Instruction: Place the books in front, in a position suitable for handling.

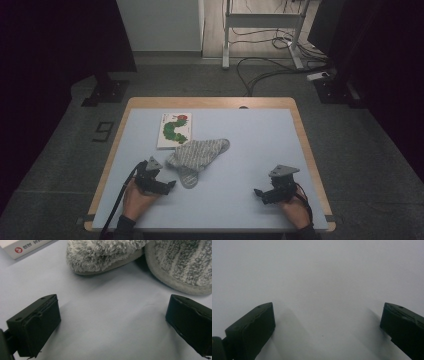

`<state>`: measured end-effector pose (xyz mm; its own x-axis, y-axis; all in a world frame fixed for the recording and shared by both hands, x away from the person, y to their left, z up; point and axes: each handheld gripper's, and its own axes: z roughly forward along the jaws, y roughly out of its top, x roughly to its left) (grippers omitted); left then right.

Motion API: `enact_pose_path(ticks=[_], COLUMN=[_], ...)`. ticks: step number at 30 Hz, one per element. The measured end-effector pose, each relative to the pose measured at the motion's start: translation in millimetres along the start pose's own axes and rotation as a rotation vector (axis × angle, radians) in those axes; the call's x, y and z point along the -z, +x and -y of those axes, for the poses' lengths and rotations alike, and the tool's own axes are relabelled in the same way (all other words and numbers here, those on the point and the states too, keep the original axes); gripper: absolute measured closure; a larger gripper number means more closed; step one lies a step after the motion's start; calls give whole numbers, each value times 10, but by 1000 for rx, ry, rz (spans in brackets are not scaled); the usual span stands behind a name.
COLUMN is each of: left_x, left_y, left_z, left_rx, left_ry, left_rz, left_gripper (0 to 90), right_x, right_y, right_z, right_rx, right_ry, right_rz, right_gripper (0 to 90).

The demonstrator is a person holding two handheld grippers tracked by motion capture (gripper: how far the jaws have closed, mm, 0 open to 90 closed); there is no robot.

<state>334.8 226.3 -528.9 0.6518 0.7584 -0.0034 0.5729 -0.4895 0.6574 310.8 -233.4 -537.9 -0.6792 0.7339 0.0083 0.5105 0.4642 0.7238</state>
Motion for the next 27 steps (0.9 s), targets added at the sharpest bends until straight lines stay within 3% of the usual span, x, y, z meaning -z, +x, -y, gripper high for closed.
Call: enact_pose_path(ticks=[27], left_x=[0], left_y=[1], left_z=[0], left_rx=[1], left_ry=[-1], left_rz=[0], left_gripper=[0], right_x=[0], right_y=[-3], right_z=[-7], right_rx=[-2], right_ry=[8], right_rz=[-4], right_gripper=[0])
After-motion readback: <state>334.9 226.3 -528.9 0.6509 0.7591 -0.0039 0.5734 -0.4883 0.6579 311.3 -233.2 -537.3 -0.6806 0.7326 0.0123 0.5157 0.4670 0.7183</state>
